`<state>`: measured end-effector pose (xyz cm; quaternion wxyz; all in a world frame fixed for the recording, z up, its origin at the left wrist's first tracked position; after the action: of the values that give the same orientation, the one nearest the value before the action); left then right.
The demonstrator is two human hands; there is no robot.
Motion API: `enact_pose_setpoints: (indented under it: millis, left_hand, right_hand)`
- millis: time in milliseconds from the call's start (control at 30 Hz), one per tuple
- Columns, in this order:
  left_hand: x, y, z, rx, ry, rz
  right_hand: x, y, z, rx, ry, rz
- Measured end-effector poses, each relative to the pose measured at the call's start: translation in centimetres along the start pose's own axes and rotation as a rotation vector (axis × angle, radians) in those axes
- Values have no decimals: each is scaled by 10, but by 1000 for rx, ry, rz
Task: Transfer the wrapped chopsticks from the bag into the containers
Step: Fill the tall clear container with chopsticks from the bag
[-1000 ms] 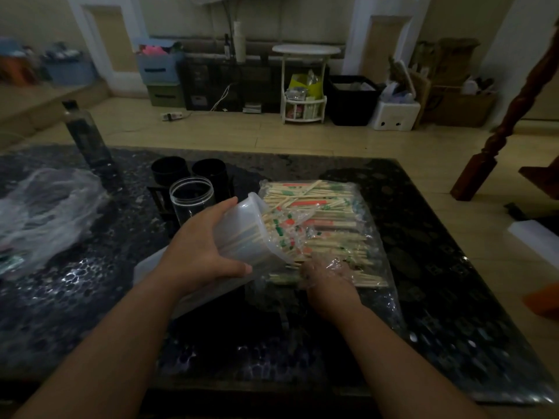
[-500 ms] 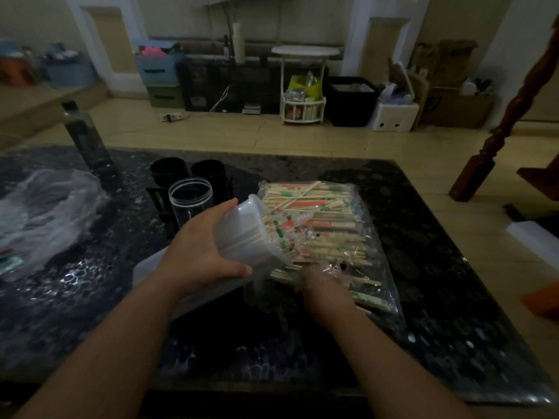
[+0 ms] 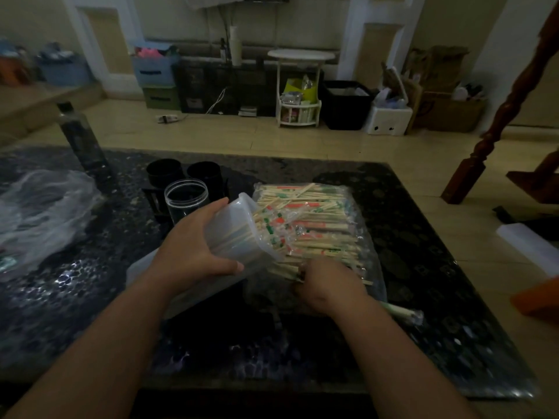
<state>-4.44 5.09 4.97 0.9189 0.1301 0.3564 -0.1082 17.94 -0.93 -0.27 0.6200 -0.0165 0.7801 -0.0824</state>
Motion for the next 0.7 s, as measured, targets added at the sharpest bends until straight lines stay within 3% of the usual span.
enact_pose_setpoints:
  millis: [233,500,700]
  left_hand:
    - [-4,1,-2,-24,-41,17]
    - [-2,0,-1,14,-6,-15]
    - [-2,-2,-2,41,-16,1]
  right_hand:
    - [-65,-24,-19,-134,-144,121]
    - [-96,-38,-33,-380,-83,607]
    - [-88,-39,-27,-338,-66,858]
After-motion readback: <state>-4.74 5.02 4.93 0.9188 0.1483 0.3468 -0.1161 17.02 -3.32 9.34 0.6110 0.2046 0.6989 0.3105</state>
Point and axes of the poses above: each hand's wrist, its own y-axis towards the middle knuckle, its own x-axis out of the palm, z = x × y, the point moved 3 cm from there along y, towards the middle knuckle, and after that the axes turned 2 degrees about -x, right-handed, at the moved point
